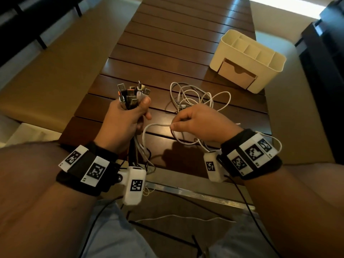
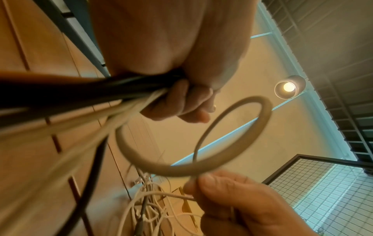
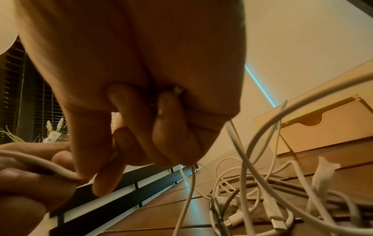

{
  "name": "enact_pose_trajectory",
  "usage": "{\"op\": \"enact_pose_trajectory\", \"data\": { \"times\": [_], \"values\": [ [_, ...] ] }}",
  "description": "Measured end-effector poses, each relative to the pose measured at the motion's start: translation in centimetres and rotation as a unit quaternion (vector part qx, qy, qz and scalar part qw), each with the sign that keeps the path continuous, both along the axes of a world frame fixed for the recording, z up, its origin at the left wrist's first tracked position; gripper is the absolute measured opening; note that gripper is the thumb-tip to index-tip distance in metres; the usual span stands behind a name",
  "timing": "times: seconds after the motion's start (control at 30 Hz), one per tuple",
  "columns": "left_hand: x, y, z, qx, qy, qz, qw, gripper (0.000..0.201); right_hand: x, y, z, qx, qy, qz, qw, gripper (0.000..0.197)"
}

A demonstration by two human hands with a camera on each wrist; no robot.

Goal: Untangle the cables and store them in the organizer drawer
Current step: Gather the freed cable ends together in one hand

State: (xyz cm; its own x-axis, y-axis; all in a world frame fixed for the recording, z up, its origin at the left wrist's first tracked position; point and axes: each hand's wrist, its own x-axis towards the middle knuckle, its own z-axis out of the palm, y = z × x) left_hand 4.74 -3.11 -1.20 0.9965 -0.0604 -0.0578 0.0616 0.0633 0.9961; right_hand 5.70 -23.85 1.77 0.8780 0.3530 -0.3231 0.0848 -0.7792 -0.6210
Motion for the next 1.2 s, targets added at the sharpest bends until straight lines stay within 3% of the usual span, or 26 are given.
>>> {"op": "enact_pose_trajectory", "data": {
  "times": [0.2, 0.33, 0.5, 0.57, 0.73, 0.8, 0.87, 0.93, 0.97, 1.07, 1.2],
  "values": [
    [-0.5, -0.7, 0.2, 0.039, -0.018, -0.006, 0.999, 0.018, -0.2, 0.6, -0.1, 0.007, -0.045, 0.005, 0.999, 0.021],
    [-0.6, -0.6, 0.2, 0.079, -0.039, -0.068, 0.994, 0.016, -0.4, 0.7, 0.2, 0.035, -0.094, -0.005, 0.995, 0.020],
    [-0.8, -0.5, 0.6, 0.097, -0.004, -0.111, 0.989, 0.009, -0.7, 0.9, 0.8, 0.077, -0.145, -0.017, 0.986, 0.015],
    [-0.8, -0.2, 0.9, 0.086, -0.023, -0.091, 0.992, 0.010, -0.7, 0.7, 0.8, 0.094, -0.144, -0.023, 0.985, 0.014],
    [0.6, 2.4, 2.1, -0.021, -0.039, 0.048, 0.998, 0.016, 0.4, -2.0, 1.7, 0.144, -0.143, -0.104, 0.974, 0.010],
    [0.6, 3.3, 2.5, -0.023, -0.015, 0.004, 1.000, 0.016, 0.7, -3.1, 2.1, 0.220, -0.122, -0.133, 0.959, 0.011],
    [0.2, 3.4, 2.7, 0.028, 0.009, -0.112, 0.993, 0.010, 0.9, -3.6, 2.4, 0.275, -0.097, -0.134, 0.947, 0.008],
    [-0.2, 3.1, 2.3, 0.097, 0.017, -0.213, 0.972, 0.007, 0.6, -3.3, 2.8, 0.230, -0.086, -0.099, 0.964, 0.008],
    [-0.3, 2.9, 2.0, 0.107, 0.022, -0.223, 0.969, 0.011, 0.4, -2.9, 2.9, 0.185, -0.077, -0.067, 0.977, 0.009],
    [-0.5, 1.5, 1.8, 0.093, 0.029, -0.162, 0.982, 0.027, -0.4, -1.4, 2.6, 0.103, -0.031, 0.005, 0.994, 0.008],
    [-1.2, 0.1, 1.9, 0.115, -0.016, -0.167, 0.979, 0.017, -0.7, 0.4, 1.2, 0.087, -0.091, -0.028, 0.992, 0.011]
  ]
}}
